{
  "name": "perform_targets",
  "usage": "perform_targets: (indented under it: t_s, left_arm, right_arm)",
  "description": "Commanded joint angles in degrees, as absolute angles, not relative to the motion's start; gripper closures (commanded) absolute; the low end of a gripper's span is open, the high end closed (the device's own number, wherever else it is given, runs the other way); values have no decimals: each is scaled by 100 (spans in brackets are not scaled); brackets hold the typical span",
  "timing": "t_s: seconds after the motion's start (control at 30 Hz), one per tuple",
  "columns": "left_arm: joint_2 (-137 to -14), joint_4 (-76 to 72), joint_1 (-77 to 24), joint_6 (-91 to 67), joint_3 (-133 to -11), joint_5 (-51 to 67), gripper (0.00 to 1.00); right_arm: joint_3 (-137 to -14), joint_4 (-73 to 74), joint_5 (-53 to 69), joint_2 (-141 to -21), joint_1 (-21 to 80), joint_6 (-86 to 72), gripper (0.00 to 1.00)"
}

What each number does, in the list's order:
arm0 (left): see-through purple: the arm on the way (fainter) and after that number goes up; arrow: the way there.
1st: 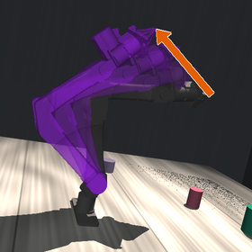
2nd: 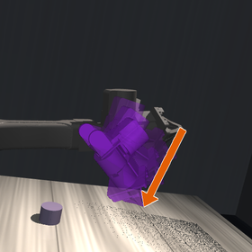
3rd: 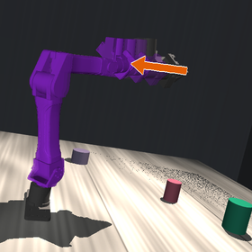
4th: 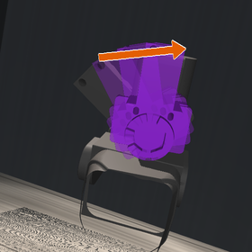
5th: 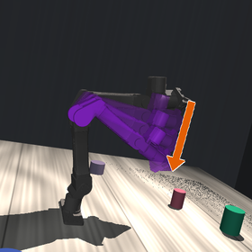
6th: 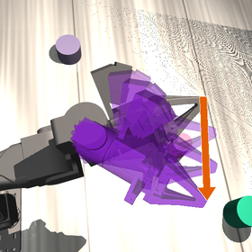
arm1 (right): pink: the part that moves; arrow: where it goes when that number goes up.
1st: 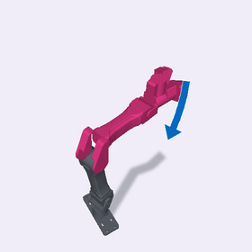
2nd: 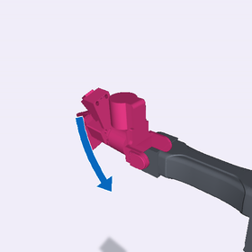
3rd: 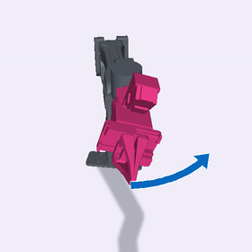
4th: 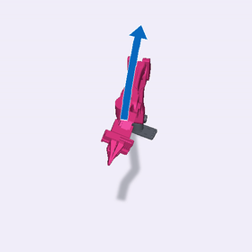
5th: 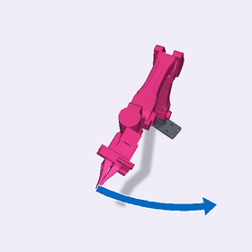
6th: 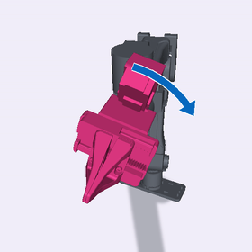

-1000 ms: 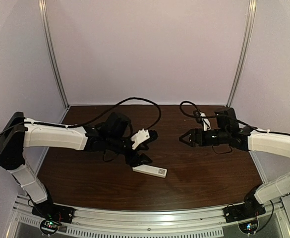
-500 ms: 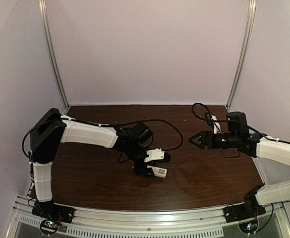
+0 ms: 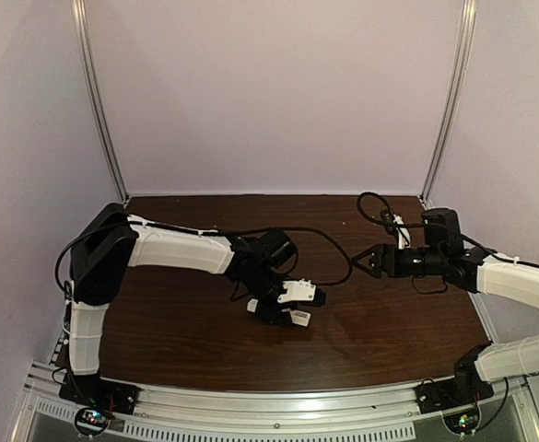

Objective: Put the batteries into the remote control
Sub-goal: Pick up the remote control from the center of the board.

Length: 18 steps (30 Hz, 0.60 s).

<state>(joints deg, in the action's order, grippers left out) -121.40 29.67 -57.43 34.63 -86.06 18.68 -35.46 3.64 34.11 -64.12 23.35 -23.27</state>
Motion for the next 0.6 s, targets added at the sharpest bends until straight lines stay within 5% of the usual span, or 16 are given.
perform_targets:
  t_s: [0.0,0.43,0.57]
  left_arm:
    - [-12349,3301,-5783,3574,-8704,1709,45]
    - [-12129,3336,-5797,3581,-8735,1647,41]
    - [-12149,3286,-5796,3722,-8731,1677,48]
  right_arm:
    - [-3482,373,3506,-6328,2290,-2281,14]
    - [-3523,317,3602,-6451,2285,-2273,14]
    - [-3508,247,3727,-6448,2285,-2245,14]
